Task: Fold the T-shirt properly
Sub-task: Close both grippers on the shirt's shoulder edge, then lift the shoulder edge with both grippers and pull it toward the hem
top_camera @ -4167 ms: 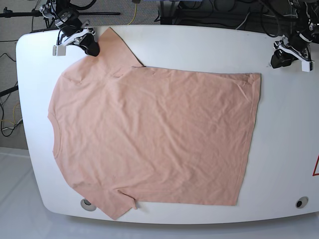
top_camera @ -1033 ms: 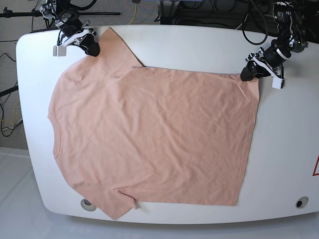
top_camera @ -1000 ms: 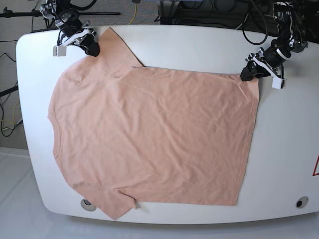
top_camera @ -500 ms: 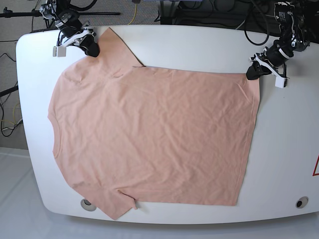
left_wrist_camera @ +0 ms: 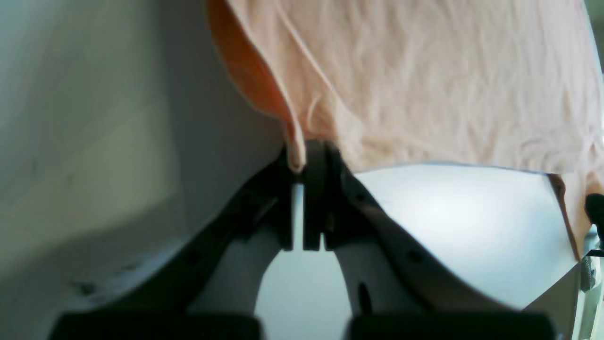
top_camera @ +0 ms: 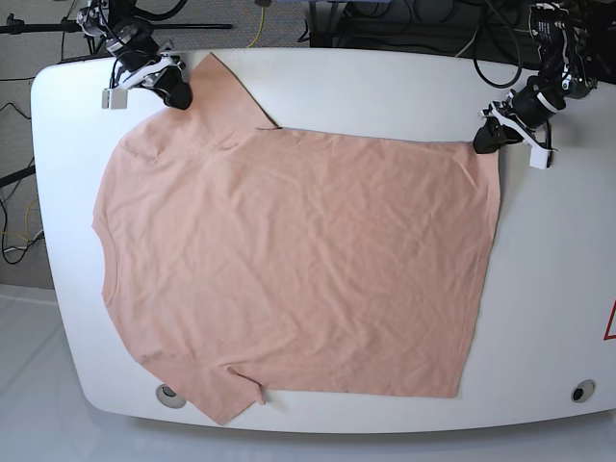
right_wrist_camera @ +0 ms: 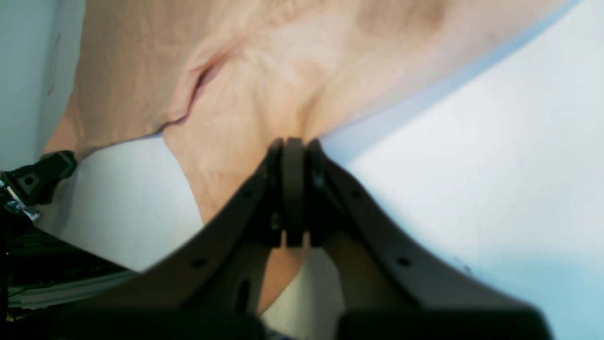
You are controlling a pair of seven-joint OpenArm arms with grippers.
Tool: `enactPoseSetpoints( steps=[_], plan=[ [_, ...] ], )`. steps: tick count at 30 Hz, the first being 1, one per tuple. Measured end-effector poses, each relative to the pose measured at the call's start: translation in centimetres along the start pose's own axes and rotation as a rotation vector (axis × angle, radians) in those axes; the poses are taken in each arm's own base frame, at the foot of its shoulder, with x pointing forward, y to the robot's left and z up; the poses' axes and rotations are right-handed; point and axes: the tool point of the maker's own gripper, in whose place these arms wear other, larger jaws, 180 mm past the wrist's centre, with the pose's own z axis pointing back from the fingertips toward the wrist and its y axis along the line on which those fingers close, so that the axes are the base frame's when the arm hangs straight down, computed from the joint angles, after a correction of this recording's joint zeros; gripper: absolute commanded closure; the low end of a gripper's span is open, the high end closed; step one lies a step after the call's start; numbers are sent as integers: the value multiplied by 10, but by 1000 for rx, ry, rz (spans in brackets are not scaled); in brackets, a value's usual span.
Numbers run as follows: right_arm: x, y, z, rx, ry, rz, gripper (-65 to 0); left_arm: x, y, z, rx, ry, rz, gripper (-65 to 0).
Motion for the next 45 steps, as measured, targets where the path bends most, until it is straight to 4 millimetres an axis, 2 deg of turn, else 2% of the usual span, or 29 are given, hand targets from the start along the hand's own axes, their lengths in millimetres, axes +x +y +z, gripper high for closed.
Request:
enactPoseSetpoints(
  steps=[8,13,16,19,21,25,33,37,41,45],
  plan=[
    [-2,-3,7,-15,5,3,0,0,1,2,2,0,3,0],
    [3,1,11,-27,10,46,0,0,1,4,4,5,-9,0],
    [16,8,21,-63,19,131,0,-1,-2,8,14,36,-46,0],
    [47,25,30,-23,-80,183,0,-1,-4,10,14,45,-65,0],
    [56,29,32,-22,-101,208,0,-3,-3,12,16,48,-65,0],
    [57,32,32,-33,-91,229,0,-5,-3,14,19,55,-70,0],
    [65,24,41,-71,-114,239,0,-4,-7,17,18,47,-82,0],
    [72,17,43,-82,-148,218,0,3,-8,20,19,22,-90,0],
    [69,8,46,-100,-148,189,0,13,-2,26,38,-19,-87,0],
    [67,5,47,-104,-143,180,0,16,3,31,54,-32,-82,0]
  ],
)
